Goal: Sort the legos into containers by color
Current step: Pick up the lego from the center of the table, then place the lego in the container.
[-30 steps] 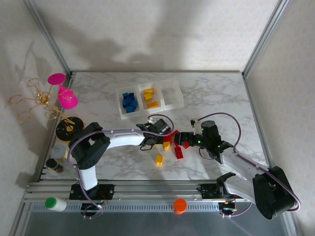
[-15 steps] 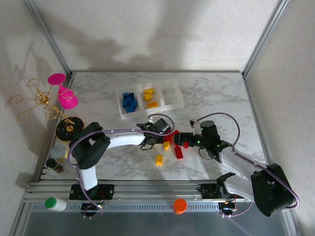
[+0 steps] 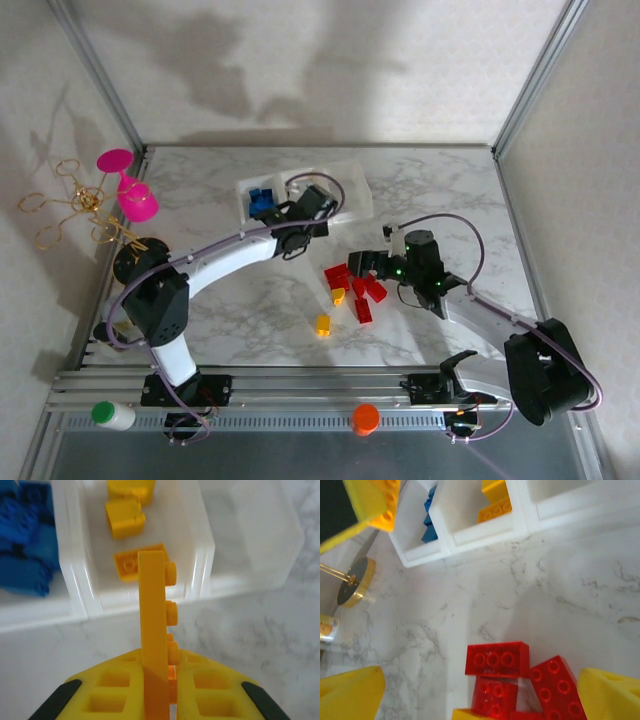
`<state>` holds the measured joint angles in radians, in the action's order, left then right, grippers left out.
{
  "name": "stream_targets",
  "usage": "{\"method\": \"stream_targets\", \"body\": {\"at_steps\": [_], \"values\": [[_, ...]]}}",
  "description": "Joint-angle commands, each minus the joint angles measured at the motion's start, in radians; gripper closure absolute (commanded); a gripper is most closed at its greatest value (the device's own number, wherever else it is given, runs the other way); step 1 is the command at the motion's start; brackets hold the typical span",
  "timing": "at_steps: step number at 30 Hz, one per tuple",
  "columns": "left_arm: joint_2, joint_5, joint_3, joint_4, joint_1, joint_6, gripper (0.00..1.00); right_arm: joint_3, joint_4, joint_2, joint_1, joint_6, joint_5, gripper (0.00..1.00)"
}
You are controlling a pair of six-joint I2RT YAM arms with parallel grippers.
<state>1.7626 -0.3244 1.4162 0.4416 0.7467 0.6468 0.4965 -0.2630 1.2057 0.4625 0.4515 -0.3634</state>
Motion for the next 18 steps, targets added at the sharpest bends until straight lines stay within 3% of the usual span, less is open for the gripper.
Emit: {"method": "stream_targets", "body": {"at_steps": [1,8,18], "values": [[0.073,-0.067,0.08,0.04,-0.03,-0.057,0.86,0.047,-0.047,0.032,-0.005,0.022,0.023,0.01],[0.284,-0.086,0.283,0.05,-0.12,-0.104,0.86,0.094,-0.02,0.085,-0.005,0.011,0.039,0.01],[0.46,-0.027,0.467,0.067,-0.156,-0.145,0.79,0.127,0.049,0.095,-0.002,-0.022,0.098,0.01]]}}
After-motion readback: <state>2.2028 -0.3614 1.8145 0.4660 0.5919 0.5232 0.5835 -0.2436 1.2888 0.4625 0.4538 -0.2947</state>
